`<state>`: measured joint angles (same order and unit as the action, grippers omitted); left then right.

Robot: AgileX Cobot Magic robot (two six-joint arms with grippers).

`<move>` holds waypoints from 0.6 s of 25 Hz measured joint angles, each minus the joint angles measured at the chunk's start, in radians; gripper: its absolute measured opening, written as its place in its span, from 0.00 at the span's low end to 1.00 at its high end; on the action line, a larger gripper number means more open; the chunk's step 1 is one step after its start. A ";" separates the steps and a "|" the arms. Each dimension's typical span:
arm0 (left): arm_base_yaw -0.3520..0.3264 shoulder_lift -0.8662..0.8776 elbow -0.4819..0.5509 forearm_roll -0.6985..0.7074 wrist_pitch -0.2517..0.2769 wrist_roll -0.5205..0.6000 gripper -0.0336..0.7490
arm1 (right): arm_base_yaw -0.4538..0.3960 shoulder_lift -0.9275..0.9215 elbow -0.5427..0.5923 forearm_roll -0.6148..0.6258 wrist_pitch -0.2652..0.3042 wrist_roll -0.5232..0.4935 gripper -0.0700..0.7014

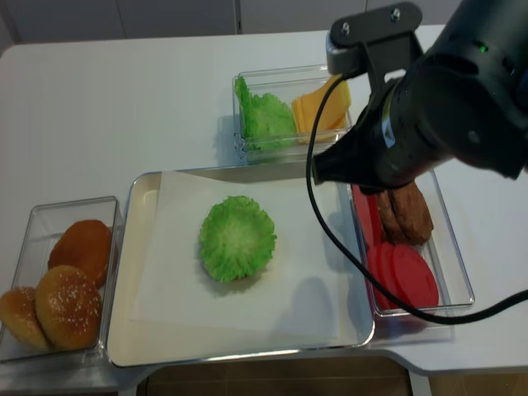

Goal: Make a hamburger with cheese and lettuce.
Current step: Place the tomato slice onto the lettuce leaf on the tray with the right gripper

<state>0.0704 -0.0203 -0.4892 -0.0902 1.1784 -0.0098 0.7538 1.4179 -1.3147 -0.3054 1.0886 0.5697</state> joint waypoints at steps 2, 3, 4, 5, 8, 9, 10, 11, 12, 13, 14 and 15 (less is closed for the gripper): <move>0.000 0.000 0.000 0.000 0.000 0.000 0.56 | 0.000 0.000 -0.018 0.002 0.000 -0.009 0.15; 0.000 0.000 0.000 0.000 0.000 0.000 0.56 | 0.000 0.000 -0.028 0.005 0.000 -0.017 0.15; 0.000 0.000 0.000 0.000 0.000 0.000 0.56 | 0.000 0.002 -0.040 0.012 0.000 -0.023 0.15; 0.000 0.000 0.000 0.000 0.000 0.000 0.56 | 0.000 0.004 -0.051 0.018 0.002 -0.034 0.15; 0.000 0.000 0.000 0.000 0.000 0.000 0.56 | 0.009 0.032 -0.097 0.033 0.007 -0.050 0.15; 0.000 0.000 0.000 0.000 0.000 0.000 0.56 | 0.018 0.045 -0.109 0.033 0.007 -0.052 0.15; 0.000 0.000 0.000 0.000 0.000 0.000 0.56 | 0.030 0.061 -0.124 0.029 0.009 -0.055 0.15; 0.000 0.000 0.000 0.000 0.000 0.000 0.56 | 0.042 0.080 -0.139 0.025 0.009 -0.057 0.15; 0.000 0.000 0.000 0.000 0.000 0.000 0.56 | 0.057 0.097 -0.154 0.018 0.011 -0.057 0.15; 0.000 0.000 0.000 0.000 0.000 0.000 0.56 | 0.072 0.119 -0.165 0.011 0.011 -0.059 0.15; 0.000 0.000 0.000 0.000 0.000 0.000 0.56 | 0.083 0.142 -0.180 0.004 0.011 -0.059 0.15; 0.000 0.000 0.000 0.000 0.000 0.000 0.56 | 0.096 0.165 -0.196 0.002 0.013 -0.059 0.15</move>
<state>0.0704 -0.0203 -0.4892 -0.0902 1.1784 -0.0098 0.8493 1.5829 -1.5106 -0.3029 1.1014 0.5104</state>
